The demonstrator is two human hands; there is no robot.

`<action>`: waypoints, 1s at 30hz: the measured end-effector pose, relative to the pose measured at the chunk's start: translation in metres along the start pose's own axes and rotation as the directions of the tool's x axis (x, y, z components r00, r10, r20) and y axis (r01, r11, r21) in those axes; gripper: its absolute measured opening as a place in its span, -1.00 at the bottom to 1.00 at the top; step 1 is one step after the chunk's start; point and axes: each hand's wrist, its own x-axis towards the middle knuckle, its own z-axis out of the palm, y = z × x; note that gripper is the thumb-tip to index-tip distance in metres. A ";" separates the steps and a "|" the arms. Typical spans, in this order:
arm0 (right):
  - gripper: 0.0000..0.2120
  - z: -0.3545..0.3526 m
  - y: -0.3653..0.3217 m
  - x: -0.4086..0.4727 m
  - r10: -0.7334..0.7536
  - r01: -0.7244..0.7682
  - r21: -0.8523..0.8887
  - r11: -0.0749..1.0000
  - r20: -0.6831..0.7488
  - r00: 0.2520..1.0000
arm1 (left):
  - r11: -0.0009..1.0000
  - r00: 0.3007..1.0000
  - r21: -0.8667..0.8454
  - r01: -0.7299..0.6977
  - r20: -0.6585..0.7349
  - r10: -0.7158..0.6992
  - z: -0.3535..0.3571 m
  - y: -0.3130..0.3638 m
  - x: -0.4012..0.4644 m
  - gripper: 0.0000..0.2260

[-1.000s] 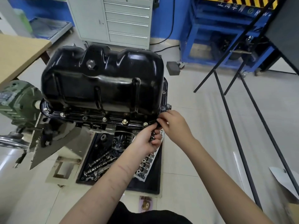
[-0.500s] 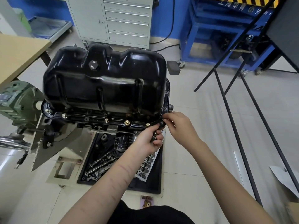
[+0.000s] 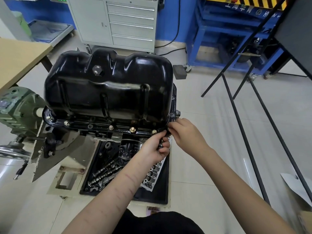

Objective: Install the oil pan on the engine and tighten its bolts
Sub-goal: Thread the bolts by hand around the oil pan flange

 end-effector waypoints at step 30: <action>-0.58 0.002 -0.005 0.020 -0.021 -0.005 -0.572 0.820 -0.038 0.999 | 1.000 1.000 -0.015 0.024 0.006 -0.024 0.000 0.001 0.001 -0.74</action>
